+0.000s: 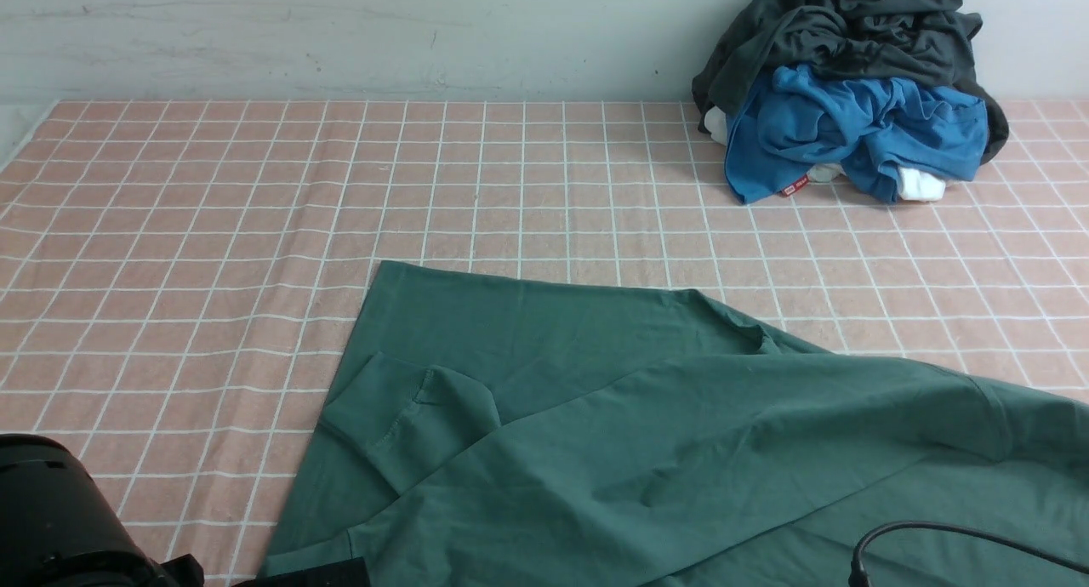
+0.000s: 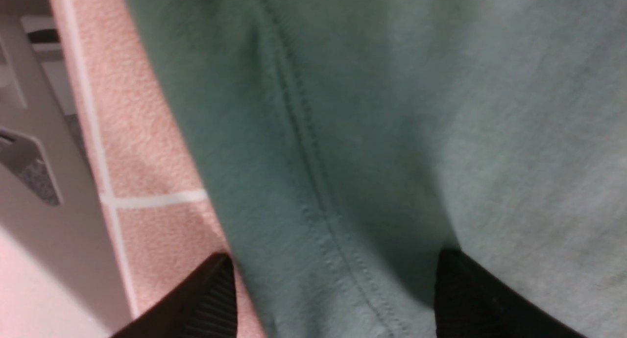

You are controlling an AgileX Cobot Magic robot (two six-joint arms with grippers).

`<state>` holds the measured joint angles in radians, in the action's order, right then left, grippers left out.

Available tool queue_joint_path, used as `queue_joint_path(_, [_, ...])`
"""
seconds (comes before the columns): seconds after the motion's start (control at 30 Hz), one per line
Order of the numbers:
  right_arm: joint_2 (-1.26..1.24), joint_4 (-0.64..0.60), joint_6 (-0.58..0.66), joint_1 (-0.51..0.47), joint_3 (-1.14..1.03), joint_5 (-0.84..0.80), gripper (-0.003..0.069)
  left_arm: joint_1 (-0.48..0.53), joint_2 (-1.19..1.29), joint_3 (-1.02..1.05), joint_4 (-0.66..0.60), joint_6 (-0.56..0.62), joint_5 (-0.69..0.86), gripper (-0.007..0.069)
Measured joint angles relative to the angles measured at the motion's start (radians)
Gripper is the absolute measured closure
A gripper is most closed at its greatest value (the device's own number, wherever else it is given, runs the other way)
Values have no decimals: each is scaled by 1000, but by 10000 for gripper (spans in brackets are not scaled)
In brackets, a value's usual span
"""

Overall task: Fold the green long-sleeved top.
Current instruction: Use both arms simultaneously to clamp the lower edge of the clothing fabric

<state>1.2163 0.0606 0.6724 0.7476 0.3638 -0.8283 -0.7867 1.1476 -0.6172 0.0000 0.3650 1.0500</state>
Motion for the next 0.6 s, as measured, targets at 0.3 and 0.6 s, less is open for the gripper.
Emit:
queue_joint_path(0.3, [0,53,-64,0,0,5,319,0,0,0,0,0,0,618])
queue_joint_path(0.6, [0,54,-68,0,0,6,531,0,0,1,11,-5,-2,618])
